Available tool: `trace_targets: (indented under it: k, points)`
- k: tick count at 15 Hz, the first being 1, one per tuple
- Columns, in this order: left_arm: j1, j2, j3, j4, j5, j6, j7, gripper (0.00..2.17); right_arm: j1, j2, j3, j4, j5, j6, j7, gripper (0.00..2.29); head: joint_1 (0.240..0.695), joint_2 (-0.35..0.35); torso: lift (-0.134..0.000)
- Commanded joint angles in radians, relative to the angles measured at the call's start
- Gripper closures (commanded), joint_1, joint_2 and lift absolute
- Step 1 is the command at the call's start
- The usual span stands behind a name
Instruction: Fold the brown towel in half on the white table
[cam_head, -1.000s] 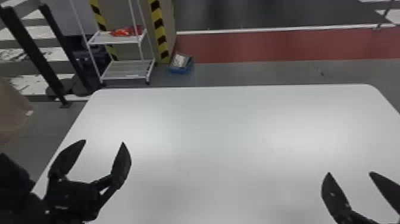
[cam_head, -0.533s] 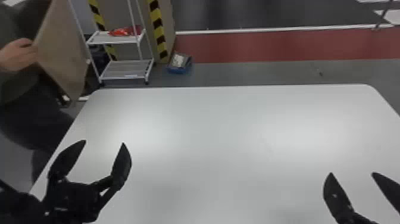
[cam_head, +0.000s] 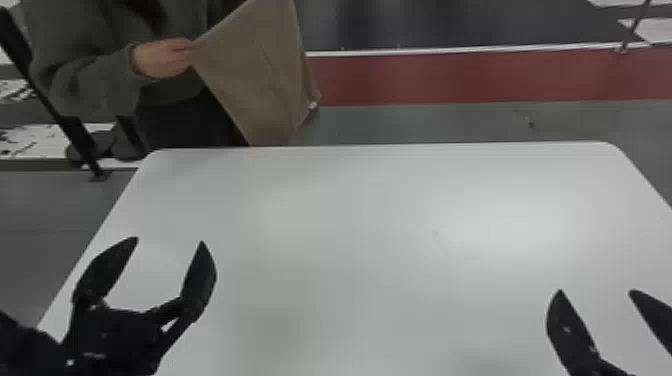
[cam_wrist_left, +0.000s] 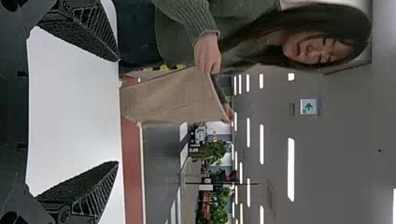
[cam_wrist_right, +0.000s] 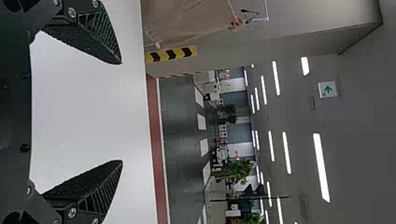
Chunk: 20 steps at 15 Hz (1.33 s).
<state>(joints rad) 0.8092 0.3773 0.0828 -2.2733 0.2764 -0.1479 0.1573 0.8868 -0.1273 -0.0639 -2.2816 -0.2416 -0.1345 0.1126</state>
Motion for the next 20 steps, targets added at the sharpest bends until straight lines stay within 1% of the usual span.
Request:
trace_targets:
  k: [1, 8, 20]
  points:
    - [-0.002, -0.003, -0.005, 0.001, 0.0, 0.0, -0.001, 0.1, 0.009, 0.0, -0.008, -0.007, -0.004, -0.004, 0.001, 0.13, 0.695, 0.085, -0.123]
    - [-0.01, -0.006, -0.012, 0.003, -0.003, 0.0, -0.001, 0.1, 0.023, -0.003, -0.027, -0.013, -0.013, -0.013, 0.002, 0.13, 0.695, 0.062, -0.123]
    - [-0.01, -0.009, -0.014, 0.001, -0.01, 0.0, -0.001, 0.12, 0.017, -0.014, -0.027, -0.012, -0.016, -0.013, 0.001, 0.13, 0.695, 0.057, -0.123]
